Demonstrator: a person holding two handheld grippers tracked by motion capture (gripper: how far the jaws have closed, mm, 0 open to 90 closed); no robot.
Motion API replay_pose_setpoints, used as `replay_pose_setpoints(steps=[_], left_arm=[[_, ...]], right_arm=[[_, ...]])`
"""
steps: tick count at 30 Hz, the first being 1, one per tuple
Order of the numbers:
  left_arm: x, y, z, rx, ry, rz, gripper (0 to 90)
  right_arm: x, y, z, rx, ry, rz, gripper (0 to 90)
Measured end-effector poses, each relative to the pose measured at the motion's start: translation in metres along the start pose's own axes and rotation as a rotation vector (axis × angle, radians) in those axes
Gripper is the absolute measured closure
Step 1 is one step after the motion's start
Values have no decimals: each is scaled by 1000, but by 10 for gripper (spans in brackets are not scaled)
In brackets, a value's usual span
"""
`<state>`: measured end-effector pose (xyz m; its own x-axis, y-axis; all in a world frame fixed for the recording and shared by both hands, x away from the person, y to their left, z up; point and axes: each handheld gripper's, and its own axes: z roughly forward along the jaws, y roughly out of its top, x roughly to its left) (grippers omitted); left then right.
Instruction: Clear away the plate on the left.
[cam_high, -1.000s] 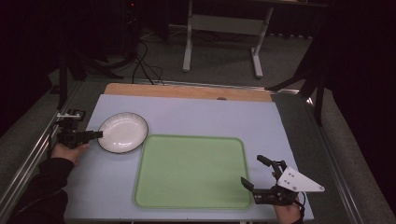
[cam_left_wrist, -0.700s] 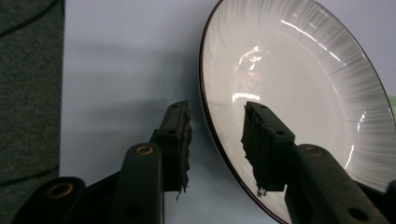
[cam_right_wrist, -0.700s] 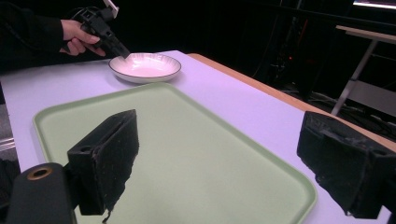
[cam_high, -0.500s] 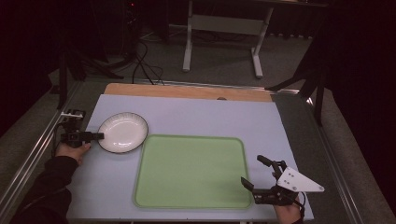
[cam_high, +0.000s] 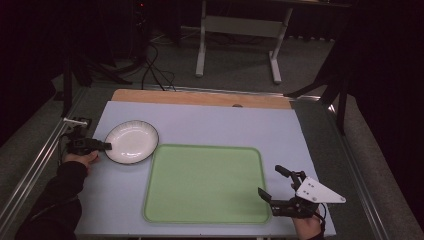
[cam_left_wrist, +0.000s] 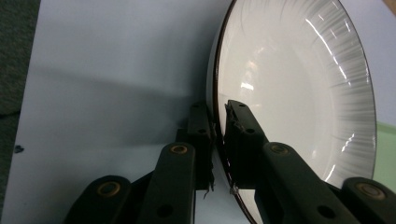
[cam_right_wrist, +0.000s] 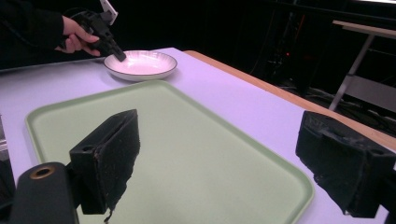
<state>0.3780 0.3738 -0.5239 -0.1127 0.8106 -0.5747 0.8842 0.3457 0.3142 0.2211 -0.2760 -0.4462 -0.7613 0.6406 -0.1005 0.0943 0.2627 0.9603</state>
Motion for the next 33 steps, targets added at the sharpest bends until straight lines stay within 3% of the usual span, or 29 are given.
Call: replay_pose_setpoints(steps=[11, 15, 25, 33], left_arm=[[2, -1, -3, -43, -15, -66, 859], [-1, 2, -8, -50, -3, -42, 863], [-9, 3, -24, -64, -14, -27, 851], [-18, 3, -40, -83, -42, -17, 850]], right_arm=[[-4, -1, -3, -8, -9, 21, 132], [-5, -1, -3, -7, -15, 22, 133], [-6, 0, -5, -15, -35, 23, 132], [-6, 0, -6, -15, -37, 20, 132]])
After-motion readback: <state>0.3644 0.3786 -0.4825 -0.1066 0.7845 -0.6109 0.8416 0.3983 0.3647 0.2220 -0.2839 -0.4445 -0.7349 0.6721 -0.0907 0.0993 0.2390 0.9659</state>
